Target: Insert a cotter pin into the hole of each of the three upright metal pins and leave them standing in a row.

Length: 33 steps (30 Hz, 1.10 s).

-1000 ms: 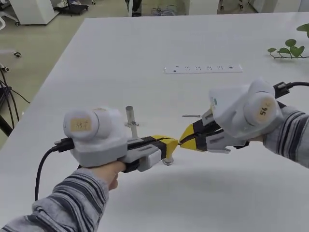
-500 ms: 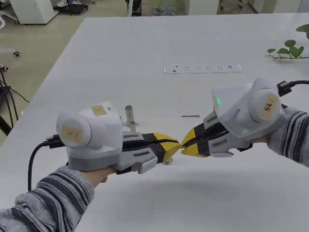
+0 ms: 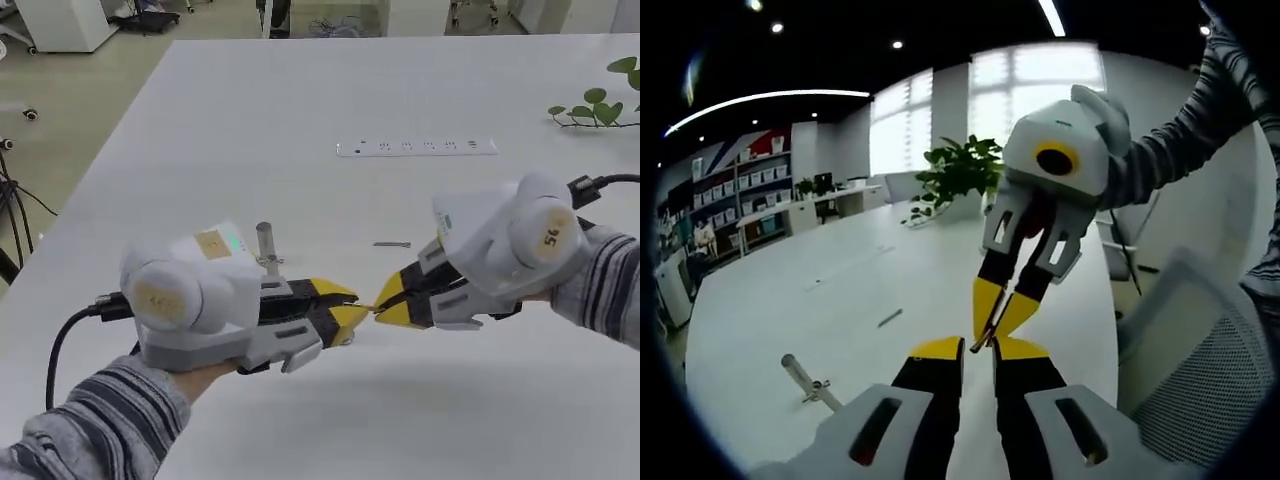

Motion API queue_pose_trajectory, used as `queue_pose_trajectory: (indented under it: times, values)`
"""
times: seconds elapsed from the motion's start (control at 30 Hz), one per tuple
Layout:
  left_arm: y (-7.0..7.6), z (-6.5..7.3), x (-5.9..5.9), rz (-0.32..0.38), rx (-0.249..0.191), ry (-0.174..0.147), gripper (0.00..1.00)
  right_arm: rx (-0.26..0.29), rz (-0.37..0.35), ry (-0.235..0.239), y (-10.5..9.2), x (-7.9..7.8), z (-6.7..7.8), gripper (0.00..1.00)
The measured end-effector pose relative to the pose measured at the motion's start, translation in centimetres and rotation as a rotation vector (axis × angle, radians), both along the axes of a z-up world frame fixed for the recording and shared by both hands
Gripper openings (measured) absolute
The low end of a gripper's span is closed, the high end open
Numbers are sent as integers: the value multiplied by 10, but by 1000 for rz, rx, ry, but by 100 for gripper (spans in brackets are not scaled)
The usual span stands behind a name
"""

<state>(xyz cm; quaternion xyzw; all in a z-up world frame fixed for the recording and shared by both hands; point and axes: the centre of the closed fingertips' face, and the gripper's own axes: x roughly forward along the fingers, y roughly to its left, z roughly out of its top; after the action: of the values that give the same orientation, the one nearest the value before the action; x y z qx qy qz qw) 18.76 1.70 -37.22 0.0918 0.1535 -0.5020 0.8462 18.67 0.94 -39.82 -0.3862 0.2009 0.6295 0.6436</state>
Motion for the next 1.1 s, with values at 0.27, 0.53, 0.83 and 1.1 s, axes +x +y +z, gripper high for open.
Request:
queue_pose_trajectory:
  times: [0.27, 0.53, 0.83, 1.1]
  values:
    - [10, -11, 5, 93, 22, -17, 23, -35, -44, -10, -10, 9, -10, 0]
    - [20, -24, 18, 221, 12, 5, 27, -67, -99, -5, -18, 17, -22, 0]
    - [23, -45, 28, 317, 0, 74, 27, -120, -134, -21, -23, 29, -36, 0]
    - [19, -62, 37, 343, 35, 97, 25, -158, -171, -8, -27, 38, -50, 0]
